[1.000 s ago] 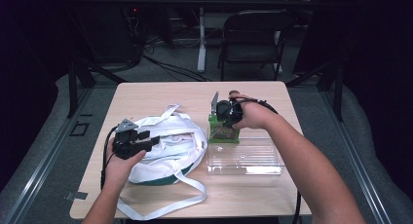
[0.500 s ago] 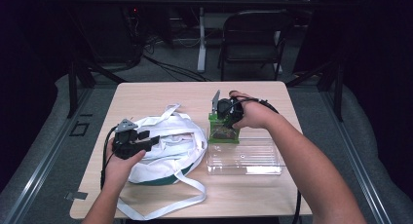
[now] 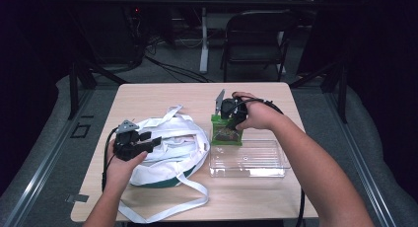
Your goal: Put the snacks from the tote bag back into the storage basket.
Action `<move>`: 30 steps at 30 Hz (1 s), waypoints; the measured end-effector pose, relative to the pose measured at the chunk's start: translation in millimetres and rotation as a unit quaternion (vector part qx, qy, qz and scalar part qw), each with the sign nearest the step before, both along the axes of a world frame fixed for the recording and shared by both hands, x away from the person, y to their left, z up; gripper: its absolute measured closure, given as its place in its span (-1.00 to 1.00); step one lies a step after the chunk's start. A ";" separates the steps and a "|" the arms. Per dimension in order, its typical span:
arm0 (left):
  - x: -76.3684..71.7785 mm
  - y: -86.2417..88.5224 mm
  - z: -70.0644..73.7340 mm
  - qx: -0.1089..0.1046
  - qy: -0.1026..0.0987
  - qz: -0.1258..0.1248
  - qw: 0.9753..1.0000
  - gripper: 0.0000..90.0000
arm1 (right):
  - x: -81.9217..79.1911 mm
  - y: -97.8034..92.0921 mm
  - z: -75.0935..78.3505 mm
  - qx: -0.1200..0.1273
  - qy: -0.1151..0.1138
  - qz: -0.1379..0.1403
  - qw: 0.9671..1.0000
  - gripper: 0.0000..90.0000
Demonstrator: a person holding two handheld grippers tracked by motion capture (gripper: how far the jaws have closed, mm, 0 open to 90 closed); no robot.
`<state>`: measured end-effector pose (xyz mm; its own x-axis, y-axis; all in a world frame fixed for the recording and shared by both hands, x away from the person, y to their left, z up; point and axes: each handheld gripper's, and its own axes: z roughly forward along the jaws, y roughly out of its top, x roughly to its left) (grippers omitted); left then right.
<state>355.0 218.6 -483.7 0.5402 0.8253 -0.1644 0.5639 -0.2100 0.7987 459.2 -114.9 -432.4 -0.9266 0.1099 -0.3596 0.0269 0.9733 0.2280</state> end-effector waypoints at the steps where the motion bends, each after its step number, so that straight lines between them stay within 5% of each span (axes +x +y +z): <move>1: -0.2 0.2 0.3 0.000 0.001 0.001 1.000 0.11 | -0.3 -0.4 1.0 0.002 -0.001 0.000 1.000 -0.01; 24: -0.7 -0.4 -0.7 0.001 0.001 0.000 1.000 0.11 | -6.7 -7.7 22.7 0.051 -0.012 -0.009 0.999 -0.03; 30: -1.2 0.0 -0.2 -0.001 0.000 0.001 1.000 0.11 | -8.4 -10.5 29.4 0.081 -0.013 -0.021 0.996 -0.04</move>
